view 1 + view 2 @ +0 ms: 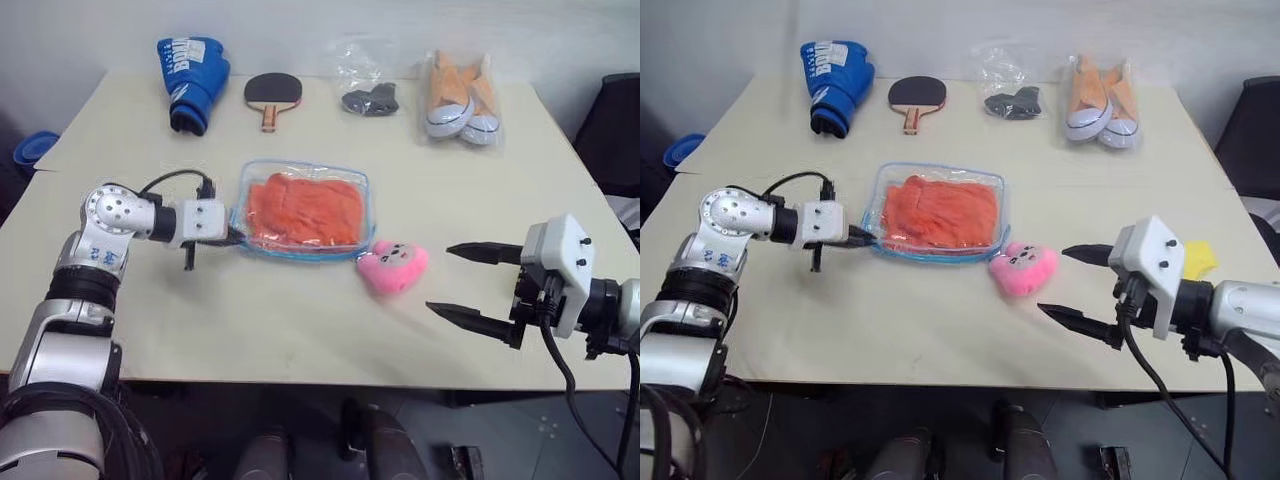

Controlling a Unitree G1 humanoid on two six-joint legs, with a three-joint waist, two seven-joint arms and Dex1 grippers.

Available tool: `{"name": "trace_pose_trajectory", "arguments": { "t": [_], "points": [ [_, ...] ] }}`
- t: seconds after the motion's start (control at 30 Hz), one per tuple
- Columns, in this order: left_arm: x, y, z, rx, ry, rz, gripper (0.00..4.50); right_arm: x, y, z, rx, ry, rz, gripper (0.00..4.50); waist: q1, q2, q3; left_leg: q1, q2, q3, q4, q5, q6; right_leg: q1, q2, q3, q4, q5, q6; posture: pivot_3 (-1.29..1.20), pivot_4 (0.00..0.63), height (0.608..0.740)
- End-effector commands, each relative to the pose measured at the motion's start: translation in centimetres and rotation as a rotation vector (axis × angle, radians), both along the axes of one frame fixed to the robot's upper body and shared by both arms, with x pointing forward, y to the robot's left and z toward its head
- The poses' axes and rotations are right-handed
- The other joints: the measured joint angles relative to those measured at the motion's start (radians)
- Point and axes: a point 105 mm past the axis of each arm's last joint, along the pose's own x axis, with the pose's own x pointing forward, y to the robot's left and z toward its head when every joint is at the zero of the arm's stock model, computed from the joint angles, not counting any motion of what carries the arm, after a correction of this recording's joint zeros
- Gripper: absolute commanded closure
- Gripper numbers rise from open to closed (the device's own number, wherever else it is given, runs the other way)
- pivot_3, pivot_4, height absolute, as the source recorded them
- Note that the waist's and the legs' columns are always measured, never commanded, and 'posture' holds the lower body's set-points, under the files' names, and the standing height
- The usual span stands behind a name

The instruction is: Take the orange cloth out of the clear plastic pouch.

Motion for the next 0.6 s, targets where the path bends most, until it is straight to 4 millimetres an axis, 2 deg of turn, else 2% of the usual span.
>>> {"name": "trace_pose_trajectory", "arguments": {
  "t": [0.03,0.13,0.4,0.6],
  "points": [
    [-1.6,-0.5,1.3,-0.007,-0.005,-0.078,4.04,-0.5,0.1,0.7,-0.022,-0.035,0.028,0.00,0.002,0.000,0.000,0.000,0.000,0.000,0.000,0.000,0.000,0.000,0.000,0.000,0.000,0.000,0.000,0.00,0.150,0.740],
    [-2.9,-0.4,1.5,0.007,0.001,-0.100,4.04,-0.6,-0.2,0.5,-0.033,-0.026,0.027,0.00,0.003,0.000,0.000,0.000,0.000,-0.001,0.002,0.000,0.000,0.000,0.000,0.000,0.001,0.000,0.000,0.00,0.150,0.740],
    [-3.5,0.2,1.6,0.003,-0.041,-0.071,4.04,-0.3,0.1,0.4,-0.027,-0.030,0.044,0.00,0.003,0.000,0.000,0.001,0.000,-0.001,0.002,0.000,0.000,0.001,0.000,0.001,0.001,0.000,0.000,0.00,0.150,0.740],
    [-2.9,2.5,1.2,0.038,-0.058,0.000,4.04,-0.1,0.0,0.6,-0.030,-0.033,0.055,0.00,0.003,0.000,0.000,0.001,0.000,-0.001,0.001,0.000,0.000,0.001,0.000,0.001,0.001,0.000,0.000,0.00,0.150,0.740]
  ]
}}
